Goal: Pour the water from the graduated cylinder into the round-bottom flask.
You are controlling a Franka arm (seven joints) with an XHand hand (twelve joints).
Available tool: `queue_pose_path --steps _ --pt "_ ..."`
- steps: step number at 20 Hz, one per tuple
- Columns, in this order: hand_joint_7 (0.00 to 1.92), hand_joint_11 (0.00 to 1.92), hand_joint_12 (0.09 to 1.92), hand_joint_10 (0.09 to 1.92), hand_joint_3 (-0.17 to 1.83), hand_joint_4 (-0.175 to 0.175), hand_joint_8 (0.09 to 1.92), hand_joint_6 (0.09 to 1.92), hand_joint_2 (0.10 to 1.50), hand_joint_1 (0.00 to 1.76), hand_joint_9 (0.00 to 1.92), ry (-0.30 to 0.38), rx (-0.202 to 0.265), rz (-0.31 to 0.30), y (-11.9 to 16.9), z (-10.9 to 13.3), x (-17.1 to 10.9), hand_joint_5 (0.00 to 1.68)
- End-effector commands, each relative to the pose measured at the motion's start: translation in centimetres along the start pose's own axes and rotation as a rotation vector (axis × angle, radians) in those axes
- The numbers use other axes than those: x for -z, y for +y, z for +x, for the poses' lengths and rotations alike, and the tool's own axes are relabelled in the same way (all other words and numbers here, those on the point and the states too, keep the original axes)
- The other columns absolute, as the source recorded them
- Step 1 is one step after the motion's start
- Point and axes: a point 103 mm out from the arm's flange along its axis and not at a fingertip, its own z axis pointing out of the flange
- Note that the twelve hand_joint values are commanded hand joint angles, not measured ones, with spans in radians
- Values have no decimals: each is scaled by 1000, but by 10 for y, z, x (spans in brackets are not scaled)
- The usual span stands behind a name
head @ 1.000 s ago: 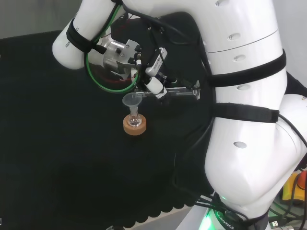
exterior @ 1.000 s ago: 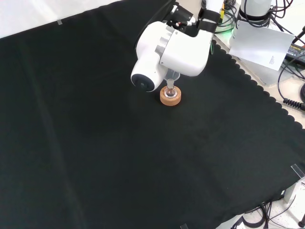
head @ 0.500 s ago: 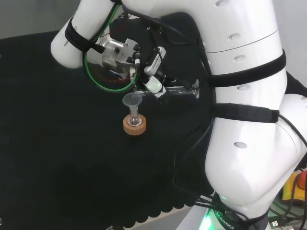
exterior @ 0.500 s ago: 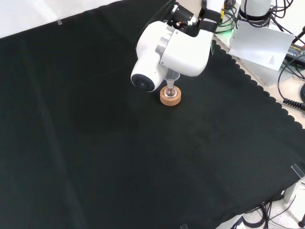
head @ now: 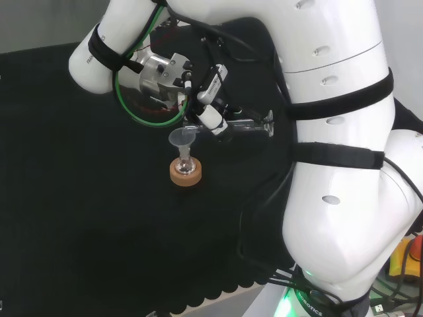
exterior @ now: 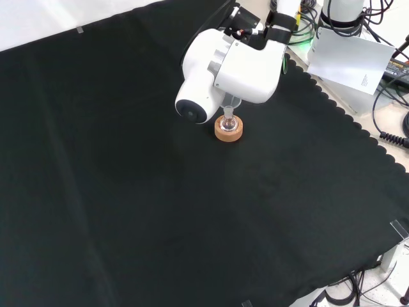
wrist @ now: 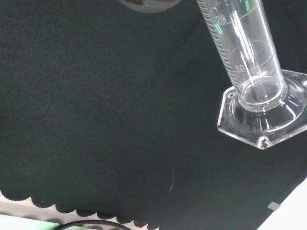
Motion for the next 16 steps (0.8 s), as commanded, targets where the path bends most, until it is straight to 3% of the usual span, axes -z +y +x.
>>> queue_pose_path --steps 1,3,5,7,16 --pt "1263 1236 741 87 211 -175 315 1050 1025 1154 1424 7 2 -7 1 2 0 973" --pt "1264 1237 741 87 215 -175 313 1050 1023 1154 1424 30 18 -18 1 4 0 973" --pt "1106 1241 735 87 92 -175 735 1015 1070 1223 1427 46 25 -33 1 6 1 982" --pt "1030 1239 740 87 34 -175 930 1013 1097 1250 1430 66 37 -39 1 6 0 978" --pt "1000 1230 743 87 10 -175 1001 1018 1110 1258 1430 133 104 -162 3 -13 -21 973"
